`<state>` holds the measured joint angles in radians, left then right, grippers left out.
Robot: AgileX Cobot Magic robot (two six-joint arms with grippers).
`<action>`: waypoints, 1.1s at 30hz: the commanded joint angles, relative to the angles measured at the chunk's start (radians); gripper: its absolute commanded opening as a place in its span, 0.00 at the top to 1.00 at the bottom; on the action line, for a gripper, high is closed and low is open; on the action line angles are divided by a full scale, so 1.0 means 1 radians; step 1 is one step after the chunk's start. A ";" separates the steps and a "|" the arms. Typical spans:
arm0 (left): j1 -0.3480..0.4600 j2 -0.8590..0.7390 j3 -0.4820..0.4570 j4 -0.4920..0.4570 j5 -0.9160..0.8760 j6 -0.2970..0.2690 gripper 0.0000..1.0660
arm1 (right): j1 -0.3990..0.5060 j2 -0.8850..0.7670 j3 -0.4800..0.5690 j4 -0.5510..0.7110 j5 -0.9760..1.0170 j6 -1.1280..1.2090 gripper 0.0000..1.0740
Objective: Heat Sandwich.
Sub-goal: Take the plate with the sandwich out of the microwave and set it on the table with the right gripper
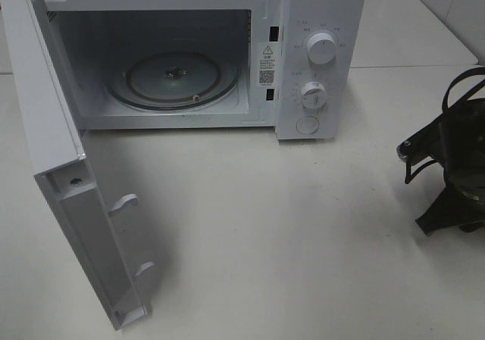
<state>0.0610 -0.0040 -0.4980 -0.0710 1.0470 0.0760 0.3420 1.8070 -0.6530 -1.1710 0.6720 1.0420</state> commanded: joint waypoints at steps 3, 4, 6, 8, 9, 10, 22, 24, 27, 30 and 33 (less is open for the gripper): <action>0.004 -0.026 0.004 0.000 -0.010 -0.005 0.08 | -0.003 -0.082 0.000 0.122 -0.040 -0.138 0.42; 0.004 -0.026 0.004 0.000 -0.010 -0.005 0.08 | -0.003 -0.098 0.000 0.143 -0.041 -0.154 0.40; 0.004 -0.026 0.004 0.000 -0.010 -0.005 0.08 | -0.003 -0.127 0.000 0.174 -0.041 -0.180 0.36; 0.004 -0.026 0.004 0.000 -0.010 -0.005 0.08 | -0.003 -0.157 0.000 0.205 -0.041 -0.204 0.33; 0.004 -0.026 0.004 0.000 -0.010 -0.005 0.08 | -0.003 -0.175 0.000 0.221 -0.041 -0.211 0.31; 0.004 -0.026 0.004 0.000 -0.010 -0.005 0.08 | -0.003 -0.193 0.000 0.238 -0.041 -0.223 0.30; 0.004 -0.026 0.004 0.000 -0.010 -0.005 0.08 | -0.003 -0.410 0.000 0.532 -0.035 -0.414 0.29; 0.004 -0.026 0.004 0.000 -0.010 -0.005 0.08 | -0.003 -0.465 0.000 0.636 -0.023 -0.502 0.29; 0.004 -0.026 0.004 0.000 -0.010 -0.005 0.08 | -0.003 -0.508 0.000 0.706 -0.013 -0.556 0.29; 0.004 -0.026 0.004 0.000 -0.010 -0.005 0.08 | -0.003 -0.574 0.000 0.798 0.001 -0.635 0.29; 0.004 -0.026 0.004 0.000 -0.010 -0.005 0.08 | -0.003 -0.669 0.000 0.902 0.047 -0.732 0.29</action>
<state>0.0610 -0.0040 -0.4980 -0.0710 1.0470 0.0760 0.3420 1.1960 -0.6510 -0.3390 0.6770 0.3840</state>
